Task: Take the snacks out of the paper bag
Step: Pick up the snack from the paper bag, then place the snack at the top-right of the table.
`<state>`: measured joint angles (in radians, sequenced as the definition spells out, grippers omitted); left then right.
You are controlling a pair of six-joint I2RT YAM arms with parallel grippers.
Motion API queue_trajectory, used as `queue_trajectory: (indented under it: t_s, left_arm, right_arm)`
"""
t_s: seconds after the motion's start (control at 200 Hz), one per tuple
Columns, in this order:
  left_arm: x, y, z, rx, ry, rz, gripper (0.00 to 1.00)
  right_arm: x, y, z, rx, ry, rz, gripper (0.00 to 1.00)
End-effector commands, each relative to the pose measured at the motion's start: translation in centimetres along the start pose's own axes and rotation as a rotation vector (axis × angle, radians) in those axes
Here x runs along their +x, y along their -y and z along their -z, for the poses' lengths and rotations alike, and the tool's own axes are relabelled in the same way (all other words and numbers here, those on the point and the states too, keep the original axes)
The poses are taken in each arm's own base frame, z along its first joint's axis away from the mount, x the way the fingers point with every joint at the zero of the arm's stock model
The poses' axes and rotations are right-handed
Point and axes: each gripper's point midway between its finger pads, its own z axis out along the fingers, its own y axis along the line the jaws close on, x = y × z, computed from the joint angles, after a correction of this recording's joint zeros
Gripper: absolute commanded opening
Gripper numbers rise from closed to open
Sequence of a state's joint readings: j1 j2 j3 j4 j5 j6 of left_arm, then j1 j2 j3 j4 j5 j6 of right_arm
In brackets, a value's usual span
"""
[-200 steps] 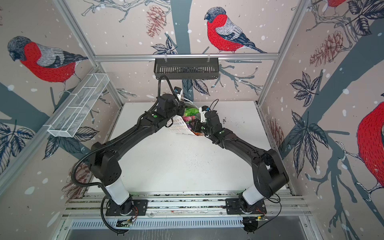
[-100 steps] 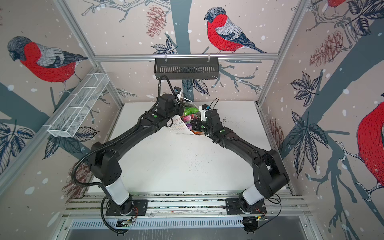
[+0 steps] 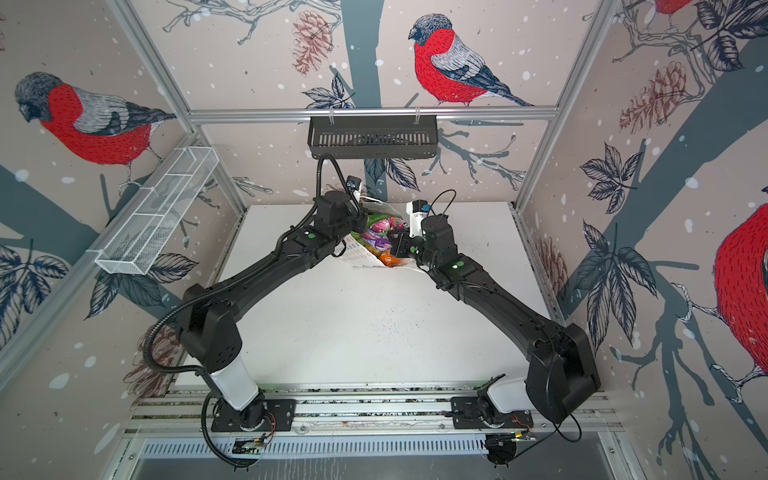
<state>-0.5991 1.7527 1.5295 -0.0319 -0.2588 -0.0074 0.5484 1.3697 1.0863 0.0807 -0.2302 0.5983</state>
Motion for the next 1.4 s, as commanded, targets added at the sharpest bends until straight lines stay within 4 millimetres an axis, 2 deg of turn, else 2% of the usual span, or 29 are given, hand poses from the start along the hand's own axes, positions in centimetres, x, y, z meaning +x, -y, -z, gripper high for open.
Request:
queue_trajectory:
  t_s: [0.0, 0.08, 0.195, 0.21, 0.255, 0.52, 0.806, 0.906, 1.041, 1.196, 1.396]
  left_arm:
    - [-0.9, -0.5, 0.5, -0.024, 0.030, 0.003, 0.00]
    - [-1.0, -0.5, 0.8, -0.021, 0.038, 0.004, 0.00]
    - [-1.1, -0.6, 1.0, -0.020, 0.046, 0.005, 0.00]
    - [-1.2, -0.6, 1.1, -0.022, 0.047, 0.006, 0.00]
    - [-1.2, -0.6, 1.1, -0.023, 0.049, 0.004, 0.00]
    - [-1.1, -0.7, 1.5, -0.021, 0.063, 0.011, 0.00]
    - [-0.7, -1.2, 1.6, -0.045, 0.061, 0.015, 0.00]
    - [-0.5, -1.6, 1.9, -0.068, 0.068, 0.037, 0.00]
    - [-0.7, -1.9, 2.8, -0.069, 0.111, 0.076, 0.00]
    - [-0.8, -1.1, 3.9, 0.000, 0.151, 0.125, 0.00]
    - [0.8, -0.2, 5.0, 0.064, 0.159, 0.132, 0.00]
  right_arm:
    - [-2.0, 0.1, 1.4, 0.035, 0.086, 0.025, 0.00]
    - [-2.7, 0.7, 2.5, 0.071, 0.126, 0.030, 0.00]
    - [-3.3, 2.4, 3.5, 0.128, 0.155, 0.004, 0.00]
    - [-3.9, 2.1, 4.3, 0.123, 0.177, 0.004, 0.00]
    - [-4.4, 2.6, 5.1, 0.140, 0.200, -0.001, 0.00]
    - [-5.9, 6.6, 8.3, 0.243, 0.281, -0.054, 0.00]
    - [-7.2, 9.3, 11.6, 0.334, 0.360, -0.079, 0.00]
    - [-6.8, 10.9, 12.2, 0.383, 0.375, -0.089, 0.00]
    - [-5.5, 14.0, 12.6, 0.470, 0.366, -0.111, 0.00]
    - [-3.2, 17.0, 11.8, 0.521, 0.311, -0.149, 0.00]
    - [-0.1, 20.6, 10.2, 0.573, 0.228, -0.188, 0.00]
